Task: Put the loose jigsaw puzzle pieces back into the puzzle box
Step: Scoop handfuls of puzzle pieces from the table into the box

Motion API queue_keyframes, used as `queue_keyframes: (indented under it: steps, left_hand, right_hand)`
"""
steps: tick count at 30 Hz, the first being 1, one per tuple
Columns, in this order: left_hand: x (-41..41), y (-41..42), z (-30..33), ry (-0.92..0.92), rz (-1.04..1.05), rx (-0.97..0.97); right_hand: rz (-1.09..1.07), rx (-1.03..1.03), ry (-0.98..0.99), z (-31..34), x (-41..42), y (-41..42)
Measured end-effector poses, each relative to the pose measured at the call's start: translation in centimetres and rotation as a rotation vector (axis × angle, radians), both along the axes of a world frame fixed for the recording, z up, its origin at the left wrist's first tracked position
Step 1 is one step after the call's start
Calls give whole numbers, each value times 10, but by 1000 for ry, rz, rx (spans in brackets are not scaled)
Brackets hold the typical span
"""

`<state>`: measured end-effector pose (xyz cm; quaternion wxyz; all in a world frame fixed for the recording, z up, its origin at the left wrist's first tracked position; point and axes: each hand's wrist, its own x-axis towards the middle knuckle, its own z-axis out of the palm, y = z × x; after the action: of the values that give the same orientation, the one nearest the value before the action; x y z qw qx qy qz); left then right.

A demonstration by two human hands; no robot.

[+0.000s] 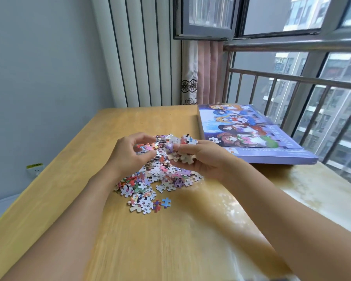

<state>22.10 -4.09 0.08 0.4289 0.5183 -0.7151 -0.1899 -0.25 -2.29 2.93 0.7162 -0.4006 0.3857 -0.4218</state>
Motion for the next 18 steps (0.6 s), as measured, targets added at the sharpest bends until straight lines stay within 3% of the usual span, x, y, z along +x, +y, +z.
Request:
queue_keyframes:
  steps: [6,11,13,15,18]
  left_hand:
    - [-52,9,0,-164,-143,-116]
    - [-106,-6,8,-612,-281,-206]
    - [-125,-18,10,-696,-253,-238]
    - [-141,-27,9,-680,-248,-232]
    - [-159,-38,2,-414,-261,-188]
  right_hand:
    - [-23,177,64,-19,-54,47]
    - [-172,227,62,-23,-101,59]
    - [-254,243,57,-21,-114,56]
    - [-277,265,51,-22,-121,55]
    - [-272,283,23,-23,-124,54]
